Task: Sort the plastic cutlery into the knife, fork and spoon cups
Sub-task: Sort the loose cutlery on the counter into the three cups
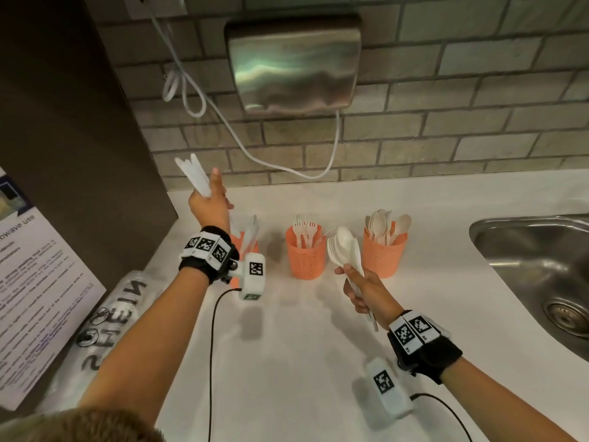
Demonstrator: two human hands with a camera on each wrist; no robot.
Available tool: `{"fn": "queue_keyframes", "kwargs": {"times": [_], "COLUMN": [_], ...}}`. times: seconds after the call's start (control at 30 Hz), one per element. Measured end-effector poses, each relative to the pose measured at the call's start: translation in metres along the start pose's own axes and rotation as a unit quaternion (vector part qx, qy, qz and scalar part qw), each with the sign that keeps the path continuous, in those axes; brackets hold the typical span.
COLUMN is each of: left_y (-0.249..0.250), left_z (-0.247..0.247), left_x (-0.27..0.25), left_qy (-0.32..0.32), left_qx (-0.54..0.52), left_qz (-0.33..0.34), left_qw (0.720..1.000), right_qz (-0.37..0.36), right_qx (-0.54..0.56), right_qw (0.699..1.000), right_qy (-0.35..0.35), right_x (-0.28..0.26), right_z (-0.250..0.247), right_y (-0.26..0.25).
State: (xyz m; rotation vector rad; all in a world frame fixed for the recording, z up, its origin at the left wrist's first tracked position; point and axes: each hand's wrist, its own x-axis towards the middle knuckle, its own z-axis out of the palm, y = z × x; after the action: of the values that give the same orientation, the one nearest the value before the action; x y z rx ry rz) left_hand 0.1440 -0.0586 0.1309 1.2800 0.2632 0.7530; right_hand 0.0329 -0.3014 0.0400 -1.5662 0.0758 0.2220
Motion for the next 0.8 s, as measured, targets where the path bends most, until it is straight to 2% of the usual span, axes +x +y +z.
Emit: {"fn": "queue_keyframes", "kwargs": {"times": [0.13, 0.4, 0.53, 0.6, 0.7, 0.8], "left_y": [-0.02, -0.085, -0.089, -0.084, -0.07, -0.048], "left_z": [-0.005, -0.019, -0.022, -0.022, -0.019, -0.009], "left_x": [0.018, 0.019, 0.008, 0.005, -0.003, -0.031], "left_qy": [0.003, -0.062, -0.094, -0.076, -0.055, -0.102], "left_qx": [0.041, 0.156, 0.186, 0.208, 0.228, 0.169], "left_qz": [-0.004, -0.024, -0.028, 0.009, 0.11, 0.168], "left_qw": [0.999, 0.986, 0.978, 0.975, 0.966, 0.966], "right_qz": [-0.002, -0.002, -0.006, -0.012, -0.024, -0.028], "right_qx": [-0.001, -0.009, -0.011, -0.011, -0.014, 0.002], "right_qw": [1.0, 1.0, 1.0, 1.0, 1.0, 0.999], "right_qy": [0.008, 0.019, 0.018, 0.014, 0.013, 0.015], "right_x": [0.002, 0.004, 0.007, 0.008, 0.012, 0.015], "right_z": [-0.001, -0.002, -0.001, 0.001, 0.005, 0.009], "right_y": [-0.002, -0.001, 0.001, 0.001, -0.001, -0.003]}}
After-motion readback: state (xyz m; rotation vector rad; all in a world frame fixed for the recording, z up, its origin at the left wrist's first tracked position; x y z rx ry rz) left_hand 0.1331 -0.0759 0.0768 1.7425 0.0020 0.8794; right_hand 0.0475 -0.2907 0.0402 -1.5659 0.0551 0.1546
